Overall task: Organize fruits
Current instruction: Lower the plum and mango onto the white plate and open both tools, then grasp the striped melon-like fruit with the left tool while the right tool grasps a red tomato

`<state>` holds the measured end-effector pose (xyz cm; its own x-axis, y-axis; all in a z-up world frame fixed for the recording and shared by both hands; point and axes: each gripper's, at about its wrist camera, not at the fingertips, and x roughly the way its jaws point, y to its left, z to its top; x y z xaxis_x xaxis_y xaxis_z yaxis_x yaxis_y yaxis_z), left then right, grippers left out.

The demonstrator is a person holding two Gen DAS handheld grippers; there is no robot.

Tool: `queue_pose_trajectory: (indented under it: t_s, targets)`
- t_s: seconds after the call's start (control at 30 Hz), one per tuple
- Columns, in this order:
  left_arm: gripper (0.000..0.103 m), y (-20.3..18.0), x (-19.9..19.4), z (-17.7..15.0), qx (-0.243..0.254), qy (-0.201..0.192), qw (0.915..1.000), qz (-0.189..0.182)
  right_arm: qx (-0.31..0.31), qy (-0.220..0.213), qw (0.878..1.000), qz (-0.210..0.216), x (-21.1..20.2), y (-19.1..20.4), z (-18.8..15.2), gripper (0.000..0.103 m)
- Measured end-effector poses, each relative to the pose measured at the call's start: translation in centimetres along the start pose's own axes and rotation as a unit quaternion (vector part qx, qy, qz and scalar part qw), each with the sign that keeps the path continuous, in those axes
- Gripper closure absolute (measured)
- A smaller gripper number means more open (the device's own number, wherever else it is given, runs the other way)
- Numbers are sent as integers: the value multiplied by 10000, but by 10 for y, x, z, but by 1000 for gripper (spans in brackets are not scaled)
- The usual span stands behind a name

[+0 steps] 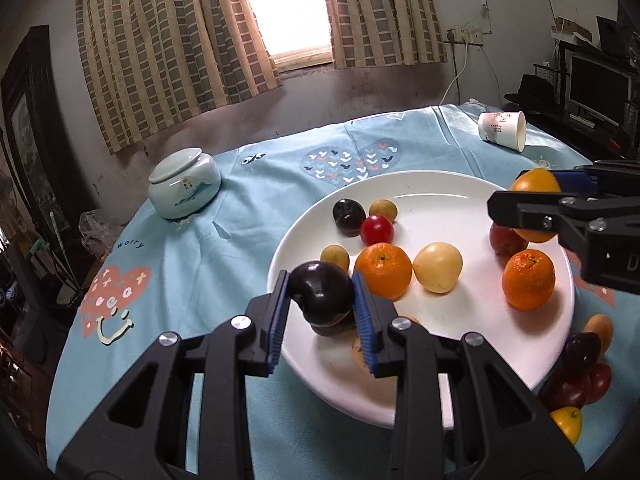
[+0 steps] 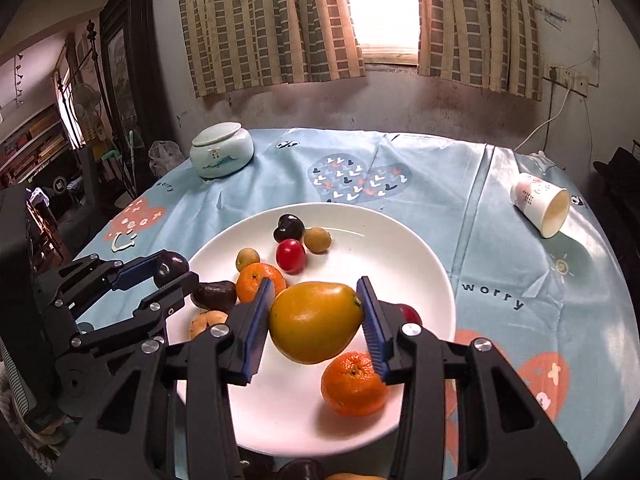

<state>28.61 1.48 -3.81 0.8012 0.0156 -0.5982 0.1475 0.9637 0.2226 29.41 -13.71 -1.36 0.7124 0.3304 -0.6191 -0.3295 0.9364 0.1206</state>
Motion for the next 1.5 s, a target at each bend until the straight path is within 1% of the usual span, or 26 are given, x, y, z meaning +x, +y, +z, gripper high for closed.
queue_pose_trajectory:
  t_s: [0.1, 0.17, 0.2, 0.23, 0.27, 0.3, 0.37, 0.53, 0.67, 0.73, 0.87, 1.0, 1.13, 1.27, 1.4, 1.5]
  targets:
    - [71, -5, 8, -2, 74, 57, 9999, -43, -71, 167, 9998, -2, 11, 0, -3, 60]
    - [70, -8, 11, -4, 110, 83, 9999, -49, -12, 209, 9998, 30, 16, -3, -6, 56]
    - [67, -9, 12, -5, 140, 92, 9998, -49, -3, 241, 9997, 27, 18, -4, -8, 54]
    - [56, -10, 12, -5, 153, 88, 9998, -43, -12, 233, 9997, -26, 18, -5, -9, 45]
    - [48, -10, 10, -6, 156, 48, 9999, -5, -30, 187, 9998, -99, 17, -5, -10, 37]
    - [38, -11, 8, -6, 173, -23, 9998, 54, -55, 136, 9998, -118, 15, -4, -12, 36]
    - [37, -12, 3, -4, 232, -126, 9996, 128, -73, 128, 9998, -110, 14, -4, -13, 36]
    - [35, -12, -8, -3, 237, -217, 9994, 133, -32, 4, 9999, -167, 1, -7, -11, 36]
    - [35, -11, -20, -4, 201, -253, 9994, 124, 54, -129, 9998, -172, -21, -8, -12, 36]
    - [33, -10, -29, -6, 164, -296, 9994, 124, 118, -204, 9996, -149, -33, -8, -14, 36]
    - [32, -13, -51, -10, 133, -427, 9989, 128, 209, -283, 9993, -148, -56, -7, -24, 36]
    - [28, -19, -74, -15, 157, -587, 9981, 118, 434, -385, 9983, -92, -78, -9, -44, 35]
    - [27, -27, -87, -23, 159, -564, 9983, 8, 707, -299, 9970, -100, -91, -17, -76, 35]
    - [27, -34, -97, -37, 137, -468, 9987, -118, 994, -162, 9947, -197, -103, -29, -109, 35]
    - [27, -45, -102, -53, 185, -313, 9990, -242, 1270, -129, 9916, -203, -116, -41, -134, 35]
    - [27, -55, -105, -68, 236, -137, 9984, -486, 1404, -103, 9899, -180, -121, -45, -145, 35]
